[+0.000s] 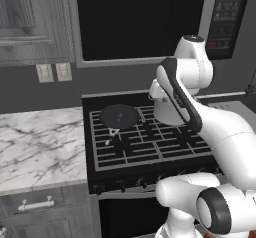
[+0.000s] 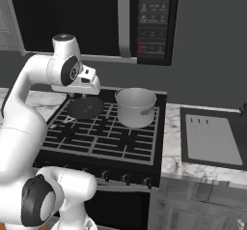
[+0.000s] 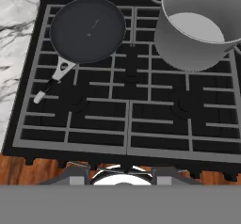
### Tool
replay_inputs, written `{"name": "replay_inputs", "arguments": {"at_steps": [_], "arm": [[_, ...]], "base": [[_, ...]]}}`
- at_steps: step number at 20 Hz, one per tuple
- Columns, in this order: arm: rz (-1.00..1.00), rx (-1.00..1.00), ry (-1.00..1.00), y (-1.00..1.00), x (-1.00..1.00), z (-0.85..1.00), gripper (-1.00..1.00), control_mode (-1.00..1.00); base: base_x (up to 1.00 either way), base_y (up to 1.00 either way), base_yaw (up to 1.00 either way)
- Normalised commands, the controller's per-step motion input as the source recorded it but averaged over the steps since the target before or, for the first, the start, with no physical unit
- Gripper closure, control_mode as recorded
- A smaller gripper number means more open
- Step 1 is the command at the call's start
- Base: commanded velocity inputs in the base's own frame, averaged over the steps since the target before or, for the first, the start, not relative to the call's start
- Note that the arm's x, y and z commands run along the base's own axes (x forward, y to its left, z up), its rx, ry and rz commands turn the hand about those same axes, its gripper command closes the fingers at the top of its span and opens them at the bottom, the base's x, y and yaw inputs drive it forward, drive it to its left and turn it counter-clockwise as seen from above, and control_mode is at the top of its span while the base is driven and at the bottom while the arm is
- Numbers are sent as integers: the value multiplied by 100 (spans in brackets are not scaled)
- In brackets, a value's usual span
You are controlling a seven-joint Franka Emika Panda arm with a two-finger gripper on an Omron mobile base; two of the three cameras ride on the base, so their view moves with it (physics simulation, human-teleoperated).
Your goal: Move the pot and pan from the stove into the sink.
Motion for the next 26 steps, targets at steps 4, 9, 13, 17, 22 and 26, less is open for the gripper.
{"name": "replay_inputs", "arguments": {"at_steps": [4,9,13,17,22,26], "arm": [[0,0,0,0,-12,0,-100,-100],[0,0,-3,0,-29,0,-100,-100],[0,0,-4,1,-30,0,-100,-100],[0,0,-3,13,-18,0,-100,-100],[-1,0,-3,31,-6,-1,-100,-100],[-5,0,-4,52,0,-3,-100,-100]], "base": [[0,0,0],[0,0,0],[0,0,0],[0,0,0],[0,0,0],[0,0,0]]}}
